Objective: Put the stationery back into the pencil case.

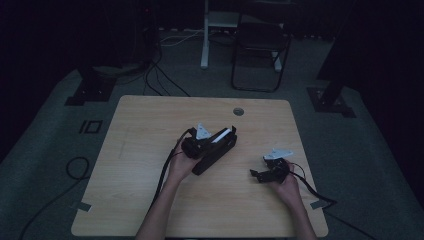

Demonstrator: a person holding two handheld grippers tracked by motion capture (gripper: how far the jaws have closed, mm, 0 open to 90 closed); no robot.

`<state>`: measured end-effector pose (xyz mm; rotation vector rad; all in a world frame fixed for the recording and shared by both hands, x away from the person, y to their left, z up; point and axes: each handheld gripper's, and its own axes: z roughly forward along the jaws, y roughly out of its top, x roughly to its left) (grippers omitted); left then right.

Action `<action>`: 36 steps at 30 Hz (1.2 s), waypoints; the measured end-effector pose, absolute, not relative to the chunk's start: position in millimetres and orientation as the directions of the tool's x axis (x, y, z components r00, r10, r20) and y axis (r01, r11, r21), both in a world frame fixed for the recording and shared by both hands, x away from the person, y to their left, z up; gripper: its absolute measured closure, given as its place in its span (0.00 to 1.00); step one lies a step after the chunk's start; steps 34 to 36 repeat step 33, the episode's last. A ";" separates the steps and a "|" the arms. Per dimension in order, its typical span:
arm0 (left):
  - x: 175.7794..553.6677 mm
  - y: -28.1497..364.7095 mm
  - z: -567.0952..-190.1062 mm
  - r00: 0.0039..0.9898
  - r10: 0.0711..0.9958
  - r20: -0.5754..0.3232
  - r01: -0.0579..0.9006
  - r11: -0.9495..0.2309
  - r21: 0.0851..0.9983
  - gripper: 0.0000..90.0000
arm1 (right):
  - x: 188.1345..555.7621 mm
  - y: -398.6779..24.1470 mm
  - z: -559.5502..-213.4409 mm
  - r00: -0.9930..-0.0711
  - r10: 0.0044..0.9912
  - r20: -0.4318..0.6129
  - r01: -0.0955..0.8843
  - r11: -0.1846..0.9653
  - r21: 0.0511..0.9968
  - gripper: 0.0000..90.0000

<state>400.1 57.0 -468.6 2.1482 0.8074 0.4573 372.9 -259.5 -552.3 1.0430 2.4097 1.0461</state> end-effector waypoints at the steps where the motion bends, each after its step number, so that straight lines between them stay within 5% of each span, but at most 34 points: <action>1: 400.1 57.0 -468.6 0.733 0.677 0.056 0.397 -0.494 0.774 0.88 | 372.9 -259.5 -552.3 -0.685 0.728 0.002 0.499 0.467 0.730 0.16; 5: 401.0 57.6 -469.7 0.744 0.667 0.042 0.397 -0.492 0.775 0.85 | 372.9 -259.5 -552.3 -0.685 0.729 0.002 0.500 0.467 0.730 0.16; 9: 399.3 60.0 -465.4 0.728 0.685 0.046 0.395 -0.473 0.787 0.66 | 372.9 -259.5 -552.3 -0.685 0.729 0.003 0.499 0.467 0.730 0.16; 15: 393.8 67.1 -453.5 0.715 0.696 0.067 0.375 -0.462 0.804 0.55 | 372.8 -259.5 -552.3 -0.685 0.728 0.003 0.499 0.467 0.730 0.16; 36: 375.5 108.4 -425.6 0.688 0.718 0.103 0.335 -0.440 0.833 0.49 | 372.8 -259.4 -552.2 -0.684 0.729 0.004 0.501 0.466 0.730 0.16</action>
